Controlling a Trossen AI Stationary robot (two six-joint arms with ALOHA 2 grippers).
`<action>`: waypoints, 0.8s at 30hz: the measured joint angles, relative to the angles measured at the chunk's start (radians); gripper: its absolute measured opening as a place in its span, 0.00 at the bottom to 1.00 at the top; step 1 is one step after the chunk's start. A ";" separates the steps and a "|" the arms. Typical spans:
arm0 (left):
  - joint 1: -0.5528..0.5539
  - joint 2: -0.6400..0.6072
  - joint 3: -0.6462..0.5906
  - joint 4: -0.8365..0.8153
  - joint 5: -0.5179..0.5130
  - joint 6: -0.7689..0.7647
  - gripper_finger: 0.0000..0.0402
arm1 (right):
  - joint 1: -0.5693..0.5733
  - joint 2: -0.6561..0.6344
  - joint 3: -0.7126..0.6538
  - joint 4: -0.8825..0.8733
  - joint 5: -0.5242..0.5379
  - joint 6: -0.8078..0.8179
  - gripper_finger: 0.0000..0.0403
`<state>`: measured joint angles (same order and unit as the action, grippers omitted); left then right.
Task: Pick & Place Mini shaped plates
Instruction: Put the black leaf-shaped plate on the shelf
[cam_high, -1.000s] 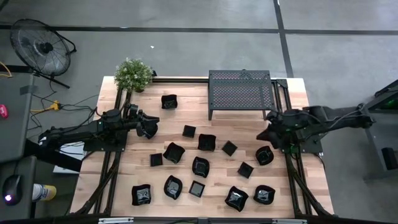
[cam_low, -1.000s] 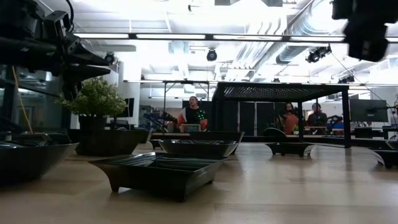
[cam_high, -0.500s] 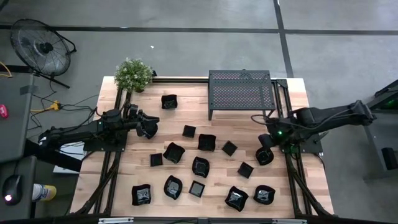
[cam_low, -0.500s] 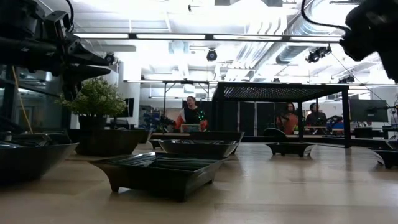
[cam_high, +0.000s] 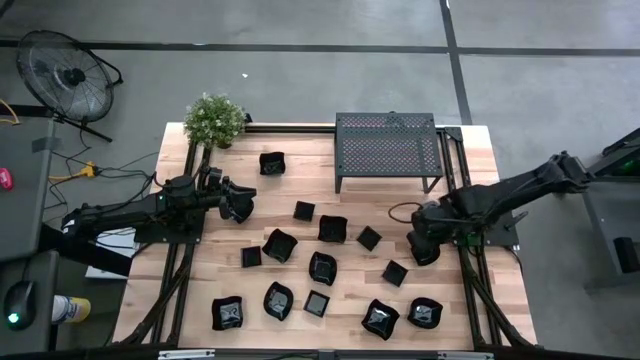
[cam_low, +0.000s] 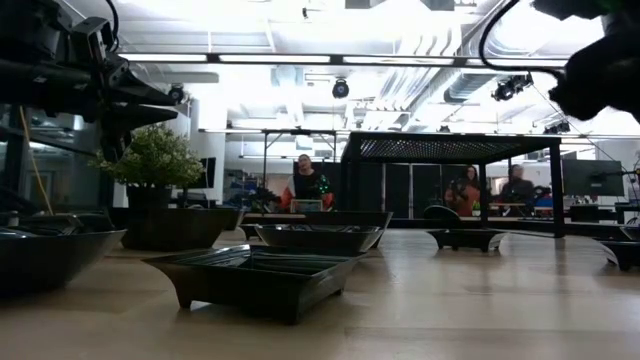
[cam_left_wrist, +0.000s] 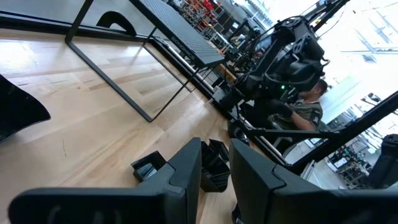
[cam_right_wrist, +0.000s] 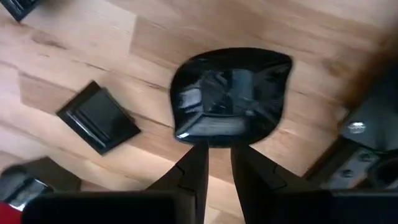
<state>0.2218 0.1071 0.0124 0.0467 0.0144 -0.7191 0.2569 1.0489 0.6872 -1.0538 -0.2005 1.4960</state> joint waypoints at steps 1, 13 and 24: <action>0.000 0.000 0.000 0.000 0.000 0.000 0.20 | -0.005 0.019 0.000 0.012 -0.001 0.019 0.17; 0.000 0.000 0.000 0.000 0.000 0.000 0.20 | -0.071 0.216 0.000 0.164 0.009 0.059 0.43; 0.000 0.000 0.000 0.000 0.000 0.000 0.20 | -0.087 0.349 0.000 0.263 0.000 0.091 0.49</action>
<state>0.2218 0.1070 0.0124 0.0467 0.0146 -0.7192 0.1699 1.3980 0.6872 -0.7910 -0.2004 1.5872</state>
